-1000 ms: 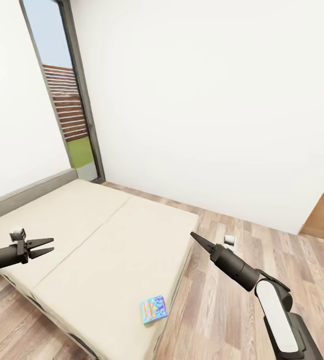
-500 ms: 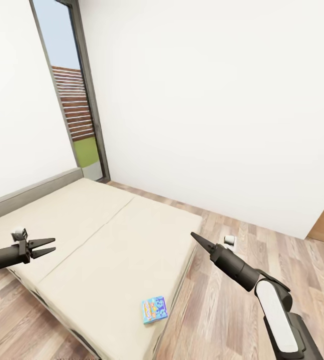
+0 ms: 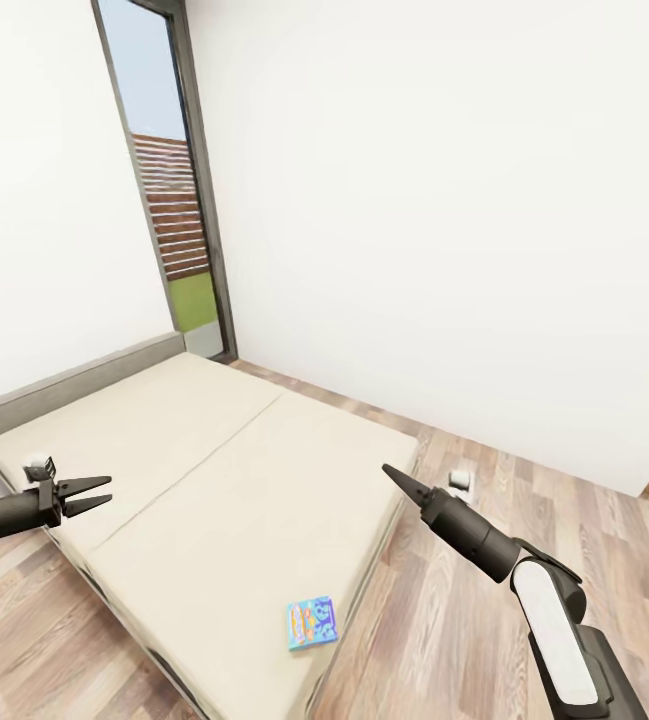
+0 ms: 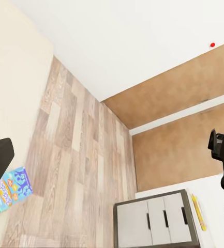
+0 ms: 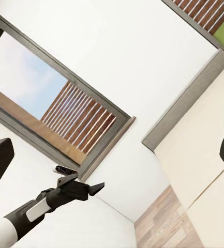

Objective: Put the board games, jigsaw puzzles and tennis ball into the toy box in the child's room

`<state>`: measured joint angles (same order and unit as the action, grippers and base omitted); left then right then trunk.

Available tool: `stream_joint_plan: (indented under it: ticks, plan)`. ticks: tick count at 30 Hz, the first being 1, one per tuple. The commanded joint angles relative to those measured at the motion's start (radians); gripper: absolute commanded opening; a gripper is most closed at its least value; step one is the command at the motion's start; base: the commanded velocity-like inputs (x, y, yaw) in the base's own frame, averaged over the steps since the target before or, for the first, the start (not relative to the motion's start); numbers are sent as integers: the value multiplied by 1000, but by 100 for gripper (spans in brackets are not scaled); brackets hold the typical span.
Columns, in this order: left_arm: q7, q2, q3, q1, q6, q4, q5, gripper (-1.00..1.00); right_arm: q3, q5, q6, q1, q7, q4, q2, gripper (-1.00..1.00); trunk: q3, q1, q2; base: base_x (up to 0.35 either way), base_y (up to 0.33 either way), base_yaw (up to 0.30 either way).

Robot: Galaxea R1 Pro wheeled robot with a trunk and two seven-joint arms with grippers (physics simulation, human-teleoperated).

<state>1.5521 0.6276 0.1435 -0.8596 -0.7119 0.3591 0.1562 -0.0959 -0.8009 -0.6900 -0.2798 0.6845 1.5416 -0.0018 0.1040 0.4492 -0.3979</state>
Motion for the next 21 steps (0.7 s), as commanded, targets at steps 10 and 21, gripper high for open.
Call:
stream_joint_plan:
  ticks: [10,21]
  plan:
    - [4,0,0,-1,-10,0,-1,100,-1,-4,-6,-1,1,1,0,100,2,1,-2,129,-11,119]
    - [4,-16,1,-1,-10,0,-2,100,-1,-4,-6,-1,1,2,0,100,2,1,-2,9,-28,61]
